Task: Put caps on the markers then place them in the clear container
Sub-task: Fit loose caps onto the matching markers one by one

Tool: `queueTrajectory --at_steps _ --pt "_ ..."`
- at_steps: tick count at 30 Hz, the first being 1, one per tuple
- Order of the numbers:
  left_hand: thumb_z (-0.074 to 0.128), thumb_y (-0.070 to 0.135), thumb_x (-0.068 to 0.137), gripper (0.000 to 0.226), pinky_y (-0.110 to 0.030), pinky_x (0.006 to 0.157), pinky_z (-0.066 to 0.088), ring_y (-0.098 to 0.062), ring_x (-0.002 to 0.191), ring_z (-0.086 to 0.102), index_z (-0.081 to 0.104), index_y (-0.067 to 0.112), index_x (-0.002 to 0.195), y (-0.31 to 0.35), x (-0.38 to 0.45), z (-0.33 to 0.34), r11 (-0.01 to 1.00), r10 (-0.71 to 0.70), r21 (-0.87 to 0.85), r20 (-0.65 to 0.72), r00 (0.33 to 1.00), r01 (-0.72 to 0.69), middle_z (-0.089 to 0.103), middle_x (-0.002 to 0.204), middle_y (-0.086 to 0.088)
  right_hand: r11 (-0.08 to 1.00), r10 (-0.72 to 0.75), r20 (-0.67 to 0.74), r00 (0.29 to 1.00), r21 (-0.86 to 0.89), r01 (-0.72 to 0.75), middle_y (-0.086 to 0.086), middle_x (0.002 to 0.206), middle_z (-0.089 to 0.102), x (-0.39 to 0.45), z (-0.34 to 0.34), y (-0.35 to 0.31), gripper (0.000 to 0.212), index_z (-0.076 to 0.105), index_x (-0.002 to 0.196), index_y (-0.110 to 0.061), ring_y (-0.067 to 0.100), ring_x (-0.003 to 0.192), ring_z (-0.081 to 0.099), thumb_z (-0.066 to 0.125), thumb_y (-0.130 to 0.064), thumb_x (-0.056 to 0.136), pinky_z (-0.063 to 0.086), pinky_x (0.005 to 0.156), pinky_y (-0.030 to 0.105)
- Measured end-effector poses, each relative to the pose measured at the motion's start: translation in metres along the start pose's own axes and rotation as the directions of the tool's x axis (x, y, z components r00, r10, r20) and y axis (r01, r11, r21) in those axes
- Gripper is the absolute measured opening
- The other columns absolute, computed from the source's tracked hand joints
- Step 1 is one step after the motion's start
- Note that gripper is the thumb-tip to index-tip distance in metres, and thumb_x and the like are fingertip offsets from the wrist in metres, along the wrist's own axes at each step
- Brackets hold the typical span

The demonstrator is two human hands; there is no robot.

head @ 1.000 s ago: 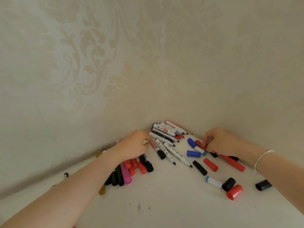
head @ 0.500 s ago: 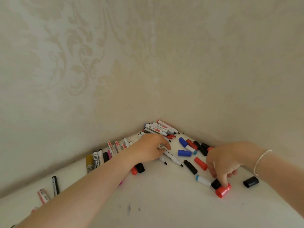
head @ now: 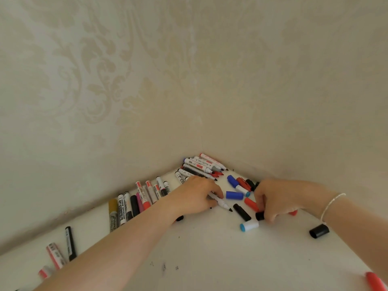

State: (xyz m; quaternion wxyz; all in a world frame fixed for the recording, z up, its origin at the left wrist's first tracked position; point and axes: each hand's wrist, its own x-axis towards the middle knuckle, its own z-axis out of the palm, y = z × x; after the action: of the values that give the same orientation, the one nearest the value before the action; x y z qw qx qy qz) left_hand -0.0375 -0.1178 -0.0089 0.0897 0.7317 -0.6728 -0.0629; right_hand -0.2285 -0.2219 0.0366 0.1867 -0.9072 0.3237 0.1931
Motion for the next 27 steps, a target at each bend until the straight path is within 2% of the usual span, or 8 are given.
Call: queueTrajectory --at_steps 3,6,8,13,16,22,25,27 --pt "0.059 0.027 0.092 0.024 -0.023 0.085 0.043 -0.008 0.102 0.053 0.064 0.029 0.115 -0.002 -0.002 -0.001 0.999 -0.014 -0.037 -0.079 0.997 0.011 0.063 0.113 0.009 0.990 -0.041 -0.095 0.995 0.129 0.053 -0.002 0.070 0.058 0.002 0.001 0.004 0.013 0.063 0.087 -0.010 0.006 0.054 0.047 0.070 -0.011 0.076 0.036 0.045 0.013" --pt "0.056 0.031 0.094 0.023 -0.025 0.088 0.042 -0.007 0.105 0.048 0.058 0.029 0.116 -0.006 -0.003 -0.001 0.998 -0.017 -0.062 -0.141 0.990 0.008 0.059 0.114 0.012 0.954 -0.044 -0.251 0.967 0.276 0.115 -0.001 0.067 0.062 0.011 0.006 0.011 0.014 0.060 0.076 -0.017 0.010 0.057 0.052 0.073 -0.012 0.072 0.040 0.054 0.019" --pt "0.056 0.032 0.095 0.022 -0.019 0.087 0.039 -0.003 0.105 0.050 0.058 0.029 0.116 -0.006 -0.004 -0.003 0.993 -0.010 -0.118 -0.190 0.982 -0.013 0.057 0.111 0.019 0.898 -0.032 -0.352 0.935 0.401 0.182 0.002 0.068 0.063 0.015 0.006 0.011 0.016 0.060 0.074 -0.016 0.011 0.056 0.053 0.076 -0.010 0.071 0.042 0.055 0.022" --pt "0.057 0.027 0.094 0.020 -0.005 0.084 0.038 0.004 0.104 0.055 0.061 0.024 0.113 -0.002 -0.005 -0.013 0.968 -0.016 -0.242 -0.312 0.950 -0.063 0.064 0.113 0.015 0.644 -0.014 -0.509 0.861 0.654 0.397 0.010 0.073 0.064 0.011 -0.002 0.002 0.017 0.063 0.092 -0.009 0.015 0.056 0.057 0.069 0.000 0.080 0.052 0.054 0.021" --pt "0.058 0.026 0.094 0.017 0.000 0.078 0.036 0.004 0.100 0.056 0.062 0.022 0.110 0.002 -0.005 -0.016 0.964 -0.018 -0.254 -0.343 0.939 -0.074 0.065 0.110 0.013 0.576 -0.038 -0.519 0.854 0.687 0.443 0.010 0.072 0.064 0.005 -0.007 -0.002 0.021 0.067 0.099 -0.013 0.012 0.054 0.058 0.067 0.000 0.082 0.052 0.055 0.017" --pt "0.057 0.027 0.095 0.018 -0.016 0.086 0.044 0.001 0.102 0.057 0.062 0.022 0.112 0.005 -0.007 -0.018 0.965 -0.020 -0.253 -0.343 0.939 -0.072 0.065 0.112 0.013 0.568 -0.058 -0.513 0.857 0.689 0.451 0.008 0.079 0.064 -0.001 -0.009 -0.007 0.023 0.070 0.099 -0.015 0.016 0.062 0.057 0.066 0.000 0.083 0.051 0.057 0.015" --pt "0.058 0.025 0.094 0.019 -0.024 0.090 0.046 -0.002 0.103 0.058 0.062 0.020 0.112 0.003 -0.007 -0.018 0.958 -0.028 -0.276 -0.351 0.936 -0.075 0.066 0.111 0.012 0.658 -0.046 -0.541 0.840 0.616 0.433 0.000 0.086 0.064 -0.001 -0.009 -0.007 0.026 0.072 0.099 -0.021 0.013 0.061 0.055 0.070 -0.004 0.079 0.043 0.052 0.009" --pt "0.057 0.025 0.094 0.021 -0.028 0.089 0.047 -0.004 0.102 0.058 0.062 0.020 0.114 0.002 -0.008 -0.019 0.962 -0.031 -0.266 -0.347 0.937 -0.067 0.066 0.110 0.010 0.710 -0.044 -0.566 0.823 0.562 0.424 -0.002 0.089 0.064 -0.001 -0.010 -0.008 0.029 0.070 0.097 -0.025 0.011 0.063 0.055 0.074 -0.005 0.076 0.042 0.055 0.010"
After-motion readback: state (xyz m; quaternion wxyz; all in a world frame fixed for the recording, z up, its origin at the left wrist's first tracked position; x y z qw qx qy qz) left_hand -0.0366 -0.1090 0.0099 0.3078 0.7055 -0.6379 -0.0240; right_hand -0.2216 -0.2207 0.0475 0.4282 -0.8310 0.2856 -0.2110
